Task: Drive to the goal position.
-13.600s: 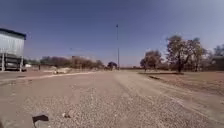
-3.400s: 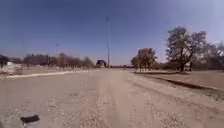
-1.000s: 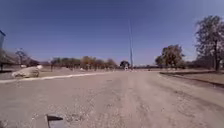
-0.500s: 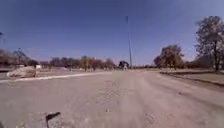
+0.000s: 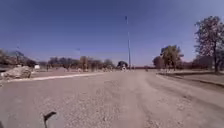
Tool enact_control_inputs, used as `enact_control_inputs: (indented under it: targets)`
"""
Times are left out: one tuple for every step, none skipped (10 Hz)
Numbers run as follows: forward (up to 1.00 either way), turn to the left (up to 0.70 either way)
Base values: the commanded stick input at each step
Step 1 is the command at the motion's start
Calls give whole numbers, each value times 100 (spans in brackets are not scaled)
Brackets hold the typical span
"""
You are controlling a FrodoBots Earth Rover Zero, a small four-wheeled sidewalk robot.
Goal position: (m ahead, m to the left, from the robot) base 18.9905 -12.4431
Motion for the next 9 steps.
enact_control_inputs:
  targets:
    - [50, 0]
    - [50, 0]
    - [50, 0]
    - [50, 0]
    - [50, 0]
    - [50, 0]
    - [50, 0]
    - [50, 0]
    - [50, 0]
